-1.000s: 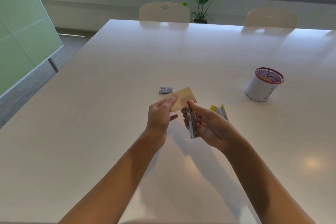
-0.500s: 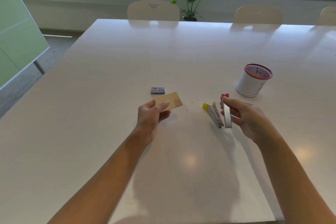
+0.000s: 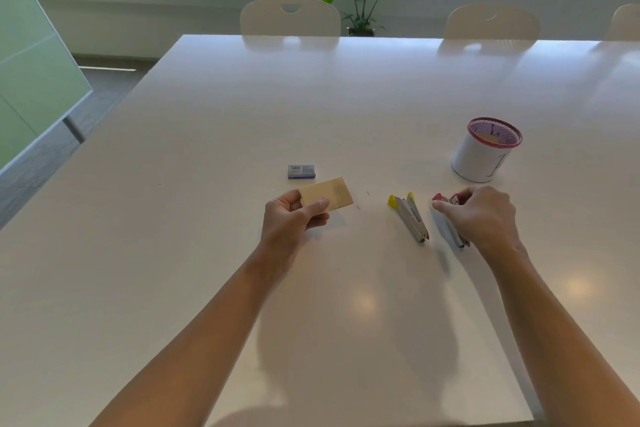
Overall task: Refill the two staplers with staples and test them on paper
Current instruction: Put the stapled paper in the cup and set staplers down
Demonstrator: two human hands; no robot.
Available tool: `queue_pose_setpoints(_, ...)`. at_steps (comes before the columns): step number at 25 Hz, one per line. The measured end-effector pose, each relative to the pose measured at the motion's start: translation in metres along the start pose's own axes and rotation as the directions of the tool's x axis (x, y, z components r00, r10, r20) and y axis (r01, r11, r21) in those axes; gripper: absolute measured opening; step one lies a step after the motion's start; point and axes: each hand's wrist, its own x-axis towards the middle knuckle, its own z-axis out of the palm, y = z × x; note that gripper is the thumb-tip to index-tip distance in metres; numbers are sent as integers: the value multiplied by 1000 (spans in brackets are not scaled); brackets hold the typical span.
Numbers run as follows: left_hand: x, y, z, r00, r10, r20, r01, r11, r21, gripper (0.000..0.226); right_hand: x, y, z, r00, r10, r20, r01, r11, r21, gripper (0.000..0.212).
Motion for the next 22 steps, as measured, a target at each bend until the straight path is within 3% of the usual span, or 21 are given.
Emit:
queue_pose_setpoints(10, 4, -8, 0, 998, 54, -15, -54, 998, 18, 15, 7, -9, 7, 999, 24, -24, -28, 989, -146, 44)
queue_pose_setpoints(12, 5, -9, -1, 999, 52, -16, -52, 999, 10, 16, 7, -17, 5, 993, -59, -99, 47, 991, -126, 49)
queue_pose_setpoints(14, 5, -9, -2, 999, 38, -3, -38, 999, -4, 17, 6, -29, 6, 964, -237, -123, 235, 972, -26, 46)
queue_pose_setpoints(17, 6, -5, -5, 999, -16, 37, 19, 998, -61, 14, -5, -52, 13, 846, -530, -55, 532, 837, 125, 43)
queue_pose_setpoints(20, 5, 2, -9, 991, -64, 117, 83, 982, -167, 26, -20, -71, 26, 603, -792, 93, 787, 610, 91, 57)
queue_pose_setpoints(22, 3, 6, -12, 981, -82, 174, 117, 972, -202, 40, -23, -79, 36, 451, -878, 163, 888, 459, 13, 57)
